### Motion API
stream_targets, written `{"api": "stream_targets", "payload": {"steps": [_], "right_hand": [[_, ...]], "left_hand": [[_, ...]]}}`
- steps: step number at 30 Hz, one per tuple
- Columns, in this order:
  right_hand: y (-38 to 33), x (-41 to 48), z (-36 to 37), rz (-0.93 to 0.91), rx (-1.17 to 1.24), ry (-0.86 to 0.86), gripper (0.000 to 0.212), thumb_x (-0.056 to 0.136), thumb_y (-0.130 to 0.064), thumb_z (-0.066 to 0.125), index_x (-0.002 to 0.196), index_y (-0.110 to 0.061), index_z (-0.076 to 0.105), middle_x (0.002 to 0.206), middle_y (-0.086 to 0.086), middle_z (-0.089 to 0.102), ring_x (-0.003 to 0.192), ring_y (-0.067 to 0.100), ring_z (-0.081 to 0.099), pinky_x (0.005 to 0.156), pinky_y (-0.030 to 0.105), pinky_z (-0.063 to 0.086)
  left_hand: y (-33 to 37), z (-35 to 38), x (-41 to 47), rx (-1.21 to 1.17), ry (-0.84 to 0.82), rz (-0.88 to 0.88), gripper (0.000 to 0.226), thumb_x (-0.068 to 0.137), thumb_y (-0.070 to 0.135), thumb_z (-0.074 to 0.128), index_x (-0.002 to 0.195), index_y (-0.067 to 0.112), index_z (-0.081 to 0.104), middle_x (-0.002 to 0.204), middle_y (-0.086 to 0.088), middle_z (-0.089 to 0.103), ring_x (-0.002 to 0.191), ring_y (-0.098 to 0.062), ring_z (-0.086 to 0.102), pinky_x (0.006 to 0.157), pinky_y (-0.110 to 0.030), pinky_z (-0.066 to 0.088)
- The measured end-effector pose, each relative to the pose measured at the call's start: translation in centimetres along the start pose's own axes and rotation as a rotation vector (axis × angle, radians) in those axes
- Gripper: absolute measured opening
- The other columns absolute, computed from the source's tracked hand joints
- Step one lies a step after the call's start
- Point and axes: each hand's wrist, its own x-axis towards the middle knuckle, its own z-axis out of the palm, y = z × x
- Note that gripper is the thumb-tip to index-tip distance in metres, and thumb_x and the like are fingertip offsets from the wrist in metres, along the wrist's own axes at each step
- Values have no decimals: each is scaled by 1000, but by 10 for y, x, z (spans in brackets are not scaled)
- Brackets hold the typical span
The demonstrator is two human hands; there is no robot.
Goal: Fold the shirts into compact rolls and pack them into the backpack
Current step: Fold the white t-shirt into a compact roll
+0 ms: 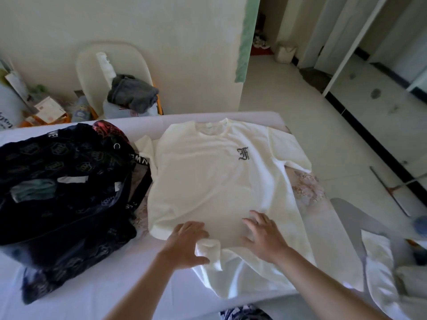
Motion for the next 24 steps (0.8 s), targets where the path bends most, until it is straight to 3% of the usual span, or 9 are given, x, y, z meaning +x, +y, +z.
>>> {"api": "stream_targets", "payload": {"steps": [3, 6, 8, 11, 15, 19, 22, 24], "right_hand": [[-23, -30, 12, -78, 82, -38, 71, 85, -72, 43, 142, -30, 46, 139, -5, 35, 132, 18, 33, 108, 36, 31], [-38, -46, 18, -108, 80, -119, 83, 75, -77, 51, 145, -31, 43, 133, -6, 39, 125, 16, 35, 107, 37, 32], [-42, -47, 21, -88, 55, -129, 71, 82, -61, 57, 143, -26, 46, 132, -4, 48, 123, 18, 43, 105, 37, 34], [-43, -42, 11, 56, 212, -93, 30, 93, -30, 48, 112, -14, 66, 113, 1, 67, 106, 25, 59, 93, 35, 41], [-30, -28, -24, 197, 477, -48, 24, 101, -28, 42, 80, -17, 50, 81, 3, 59, 82, 28, 58, 67, 34, 39], [-21, -9, -73, 163, 485, 95, 28, 102, -43, 39, 85, -24, 48, 77, -3, 60, 80, 23, 60, 69, 36, 42], [-11, 11, -102, 54, 332, 107, 25, 94, -52, 48, 105, -30, 48, 82, -13, 59, 76, 12, 56, 70, 35, 41], [-2, 32, -113, 16, 229, 79, 24, 88, -34, 52, 112, -29, 49, 98, -11, 61, 89, 18, 61, 77, 35, 46]], "left_hand": [[4, 4, -16, -45, 20, -27, 58, 79, 46, 69, 133, 32, 54, 135, 10, 50, 128, -15, 42, 107, -31, 32], [6, -2, -30, -182, 88, -126, 29, 94, 39, 59, 119, 25, 63, 111, 5, 64, 107, -18, 56, 91, -32, 44], [8, -16, -36, -329, 121, -234, 24, 98, 39, 52, 111, 21, 61, 100, 0, 66, 95, -20, 59, 79, -34, 47], [9, -44, -45, -443, 252, -318, 23, 101, 36, 48, 104, 16, 57, 93, -4, 64, 87, -25, 58, 71, -35, 44], [11, -76, -48, -587, 306, -354, 24, 96, 42, 55, 97, 20, 49, 92, 1, 58, 83, -23, 54, 63, -33, 37], [10, -111, -32, -663, 211, -235, 40, 90, 42, 62, 121, 21, 48, 115, 0, 54, 107, -21, 50, 85, -31, 34], [2, -131, -1, -535, 169, -326, 42, 84, 21, 51, 126, 20, 45, 113, 1, 49, 101, -24, 48, 79, -33, 36], [-8, -138, 24, -453, 210, -361, 32, 88, 10, 45, 120, 17, 49, 111, -1, 53, 90, -25, 51, 72, -35, 40]]}}
